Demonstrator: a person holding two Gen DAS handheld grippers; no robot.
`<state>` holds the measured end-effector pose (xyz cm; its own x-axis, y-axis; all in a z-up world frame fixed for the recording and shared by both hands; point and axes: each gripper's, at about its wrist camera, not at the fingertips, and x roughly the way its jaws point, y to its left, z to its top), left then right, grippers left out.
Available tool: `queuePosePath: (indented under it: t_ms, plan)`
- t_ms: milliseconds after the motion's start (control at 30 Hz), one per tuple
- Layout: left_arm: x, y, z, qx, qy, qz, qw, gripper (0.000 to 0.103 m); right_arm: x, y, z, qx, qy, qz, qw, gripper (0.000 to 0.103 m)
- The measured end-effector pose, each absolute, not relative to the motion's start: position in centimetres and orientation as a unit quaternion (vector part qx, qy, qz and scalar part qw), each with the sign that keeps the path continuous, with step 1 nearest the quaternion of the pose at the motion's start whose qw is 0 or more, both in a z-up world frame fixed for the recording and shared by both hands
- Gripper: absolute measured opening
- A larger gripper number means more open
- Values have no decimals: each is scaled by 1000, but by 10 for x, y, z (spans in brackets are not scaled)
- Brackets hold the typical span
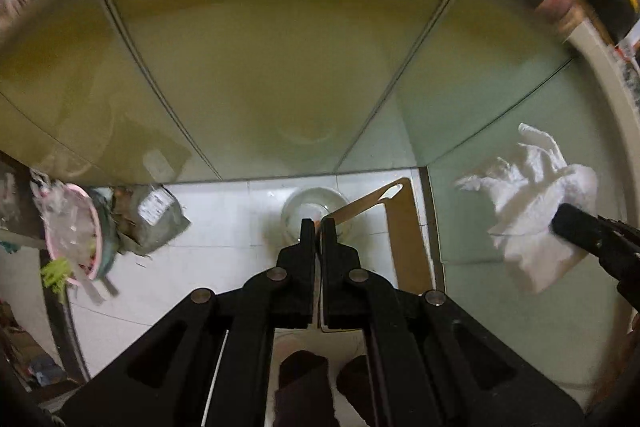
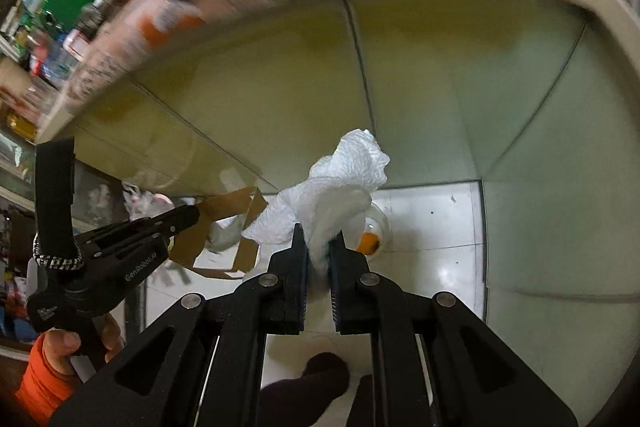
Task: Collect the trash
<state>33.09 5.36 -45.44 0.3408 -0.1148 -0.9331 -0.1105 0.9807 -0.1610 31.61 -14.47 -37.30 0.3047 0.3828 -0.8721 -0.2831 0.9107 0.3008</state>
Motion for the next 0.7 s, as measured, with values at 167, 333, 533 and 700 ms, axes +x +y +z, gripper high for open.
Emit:
queuePosePath:
  t_ms: [167,333,533,700]
  plan:
    - [344,40,-546,-94,581,4,809,1,336,-154,-461,42,554,210,805,9]
    - [361,35,-634,-90,590,3,803,1,356,-154,-540,60,562,214,797,9]
    - [378,36,-719,-83,600,0,796,1,373,-143,-616,57,565,228,791,9]
    - [385,38,-761,-93,603,-14,792,2,380,-131,-651,37,557,235,796,10]
